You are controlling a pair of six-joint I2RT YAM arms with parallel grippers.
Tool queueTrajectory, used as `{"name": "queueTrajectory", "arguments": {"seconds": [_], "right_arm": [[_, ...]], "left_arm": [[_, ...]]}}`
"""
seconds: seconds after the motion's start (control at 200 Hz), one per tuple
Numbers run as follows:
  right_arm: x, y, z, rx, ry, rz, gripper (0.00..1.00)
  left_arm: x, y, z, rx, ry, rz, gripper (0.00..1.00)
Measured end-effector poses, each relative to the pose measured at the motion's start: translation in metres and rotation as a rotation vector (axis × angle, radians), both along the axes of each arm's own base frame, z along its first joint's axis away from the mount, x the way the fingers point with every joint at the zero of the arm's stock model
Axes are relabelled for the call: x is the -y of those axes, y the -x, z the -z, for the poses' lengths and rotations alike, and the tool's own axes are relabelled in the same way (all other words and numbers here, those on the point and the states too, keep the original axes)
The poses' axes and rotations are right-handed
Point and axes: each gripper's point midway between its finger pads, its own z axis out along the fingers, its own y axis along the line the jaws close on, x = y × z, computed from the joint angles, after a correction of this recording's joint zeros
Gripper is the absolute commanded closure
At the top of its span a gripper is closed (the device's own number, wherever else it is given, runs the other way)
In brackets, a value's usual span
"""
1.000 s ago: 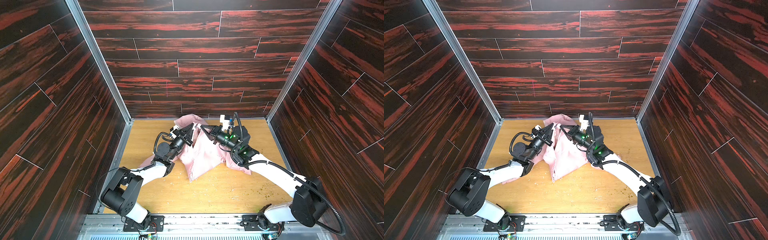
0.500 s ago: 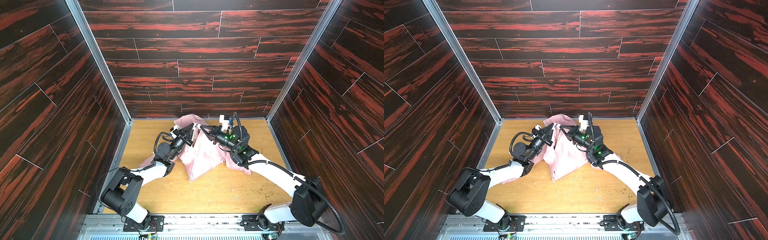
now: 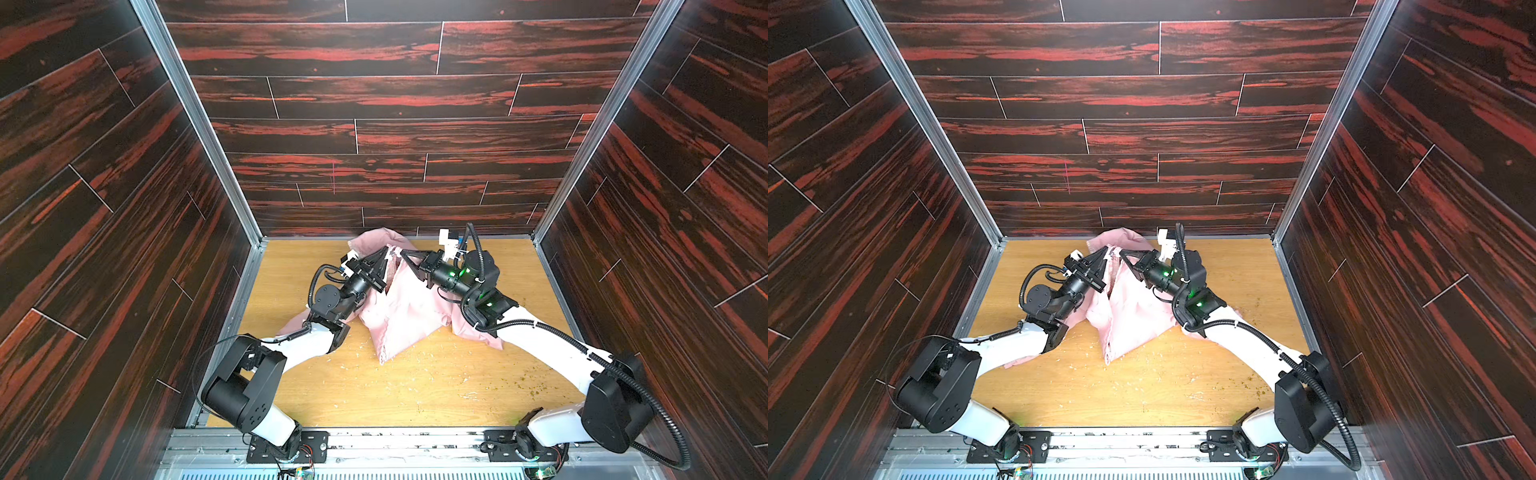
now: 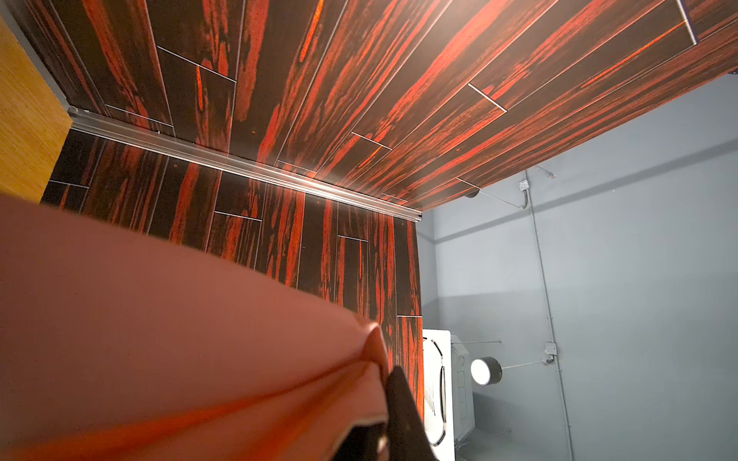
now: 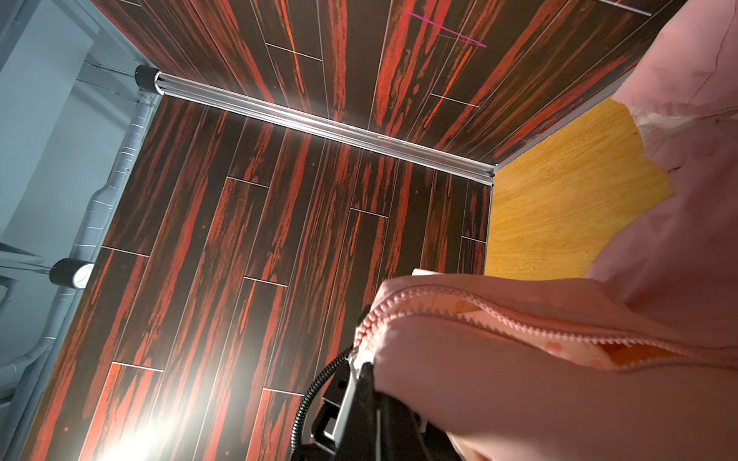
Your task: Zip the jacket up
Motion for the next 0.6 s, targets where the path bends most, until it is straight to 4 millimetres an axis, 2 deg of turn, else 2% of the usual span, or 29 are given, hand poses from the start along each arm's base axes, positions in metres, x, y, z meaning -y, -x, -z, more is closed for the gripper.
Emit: {"name": "queueTrajectory", "arguments": {"seconds": [0.601], "right_arm": [[0.0002, 0.0000, 0.0098, 0.001, 0.049, 0.001, 1.00]], "left_arm": [[0.0011, 0.0005, 0.0001, -0.001, 0.001, 0.001, 1.00]]}}
